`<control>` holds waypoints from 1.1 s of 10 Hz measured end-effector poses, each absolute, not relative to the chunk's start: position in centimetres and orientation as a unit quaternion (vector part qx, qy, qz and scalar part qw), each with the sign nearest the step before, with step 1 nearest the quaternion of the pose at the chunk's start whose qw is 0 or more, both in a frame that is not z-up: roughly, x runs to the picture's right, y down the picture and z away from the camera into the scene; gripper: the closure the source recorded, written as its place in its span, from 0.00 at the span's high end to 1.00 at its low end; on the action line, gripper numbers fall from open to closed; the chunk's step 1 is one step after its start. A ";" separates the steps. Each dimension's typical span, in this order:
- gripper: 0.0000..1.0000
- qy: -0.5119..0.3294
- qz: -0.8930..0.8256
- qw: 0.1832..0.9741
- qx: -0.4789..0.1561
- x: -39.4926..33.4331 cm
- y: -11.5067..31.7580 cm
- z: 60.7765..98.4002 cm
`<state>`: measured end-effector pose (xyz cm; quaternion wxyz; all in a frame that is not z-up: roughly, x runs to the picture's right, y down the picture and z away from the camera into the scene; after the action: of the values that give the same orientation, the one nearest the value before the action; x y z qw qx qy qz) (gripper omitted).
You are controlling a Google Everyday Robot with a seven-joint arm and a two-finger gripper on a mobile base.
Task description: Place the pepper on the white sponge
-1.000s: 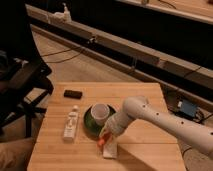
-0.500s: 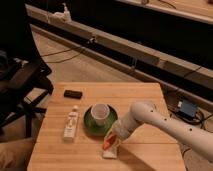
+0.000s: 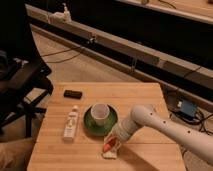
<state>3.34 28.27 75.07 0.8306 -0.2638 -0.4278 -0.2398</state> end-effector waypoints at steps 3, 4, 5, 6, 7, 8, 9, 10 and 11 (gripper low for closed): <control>0.79 -0.424 -0.239 0.833 -0.262 4.0 28.4 75.5; 0.80 -0.424 -0.239 0.833 -0.262 4.0 28.3 75.5; 0.80 -0.424 -0.239 0.833 -0.262 4.0 28.4 75.5; 0.80 -0.425 -0.238 0.833 -0.262 4.0 28.4 75.5; 0.80 -0.425 -0.238 0.833 -0.262 4.0 28.4 75.5; 0.80 -0.425 -0.238 0.833 -0.262 4.0 28.4 75.5; 0.80 -0.425 -0.238 0.833 -0.262 3.9 28.4 75.5; 0.80 -0.425 -0.238 0.833 -0.262 4.0 28.4 75.5; 0.80 -0.425 -0.238 0.834 -0.262 4.0 28.4 75.5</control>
<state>3.99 28.37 75.52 0.8335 -0.2618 -0.4245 -0.2377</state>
